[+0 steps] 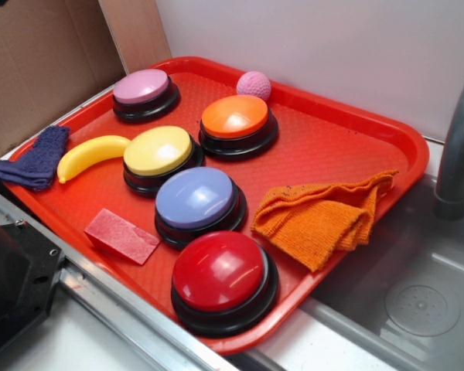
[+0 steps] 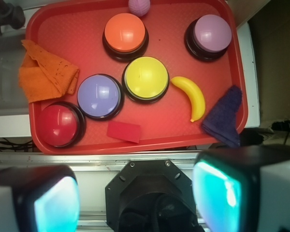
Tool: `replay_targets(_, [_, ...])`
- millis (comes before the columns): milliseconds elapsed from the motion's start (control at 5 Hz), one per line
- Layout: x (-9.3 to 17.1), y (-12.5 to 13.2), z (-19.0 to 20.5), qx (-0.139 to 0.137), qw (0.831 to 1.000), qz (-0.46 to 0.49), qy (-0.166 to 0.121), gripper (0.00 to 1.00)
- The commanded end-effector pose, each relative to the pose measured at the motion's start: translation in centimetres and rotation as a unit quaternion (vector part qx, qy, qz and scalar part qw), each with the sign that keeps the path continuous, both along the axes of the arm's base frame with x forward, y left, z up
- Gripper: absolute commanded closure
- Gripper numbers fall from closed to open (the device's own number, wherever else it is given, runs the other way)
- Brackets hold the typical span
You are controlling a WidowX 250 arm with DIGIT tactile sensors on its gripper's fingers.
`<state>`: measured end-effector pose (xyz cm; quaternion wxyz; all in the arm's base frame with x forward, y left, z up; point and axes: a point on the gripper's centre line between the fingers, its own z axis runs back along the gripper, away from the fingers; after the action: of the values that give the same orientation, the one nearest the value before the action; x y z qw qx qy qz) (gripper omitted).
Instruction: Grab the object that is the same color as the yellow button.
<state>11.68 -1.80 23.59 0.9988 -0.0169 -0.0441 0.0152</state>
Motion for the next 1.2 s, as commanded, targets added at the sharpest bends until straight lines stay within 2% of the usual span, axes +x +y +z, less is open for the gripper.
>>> replay_targets(0, [0.0, 0.0, 0.0, 0.000, 1.000, 0.000, 0.000, 0.00])
replay_targets(200, [1.3, 1.1, -1.8, 0.015, 1.000, 0.011, -0.013, 0.00])
replay_targets(400, [3.2, 3.0, -6.3, 0.038, 0.999, 0.011, -0.001, 0.00])
replay_targets(800, [6.2, 6.5, -13.3, 0.050, 0.997, -0.050, -0.038, 0.00])
replay_targets(1000, [7.1, 7.8, -15.7, 0.091, 0.990, -0.088, -0.065, 0.00])
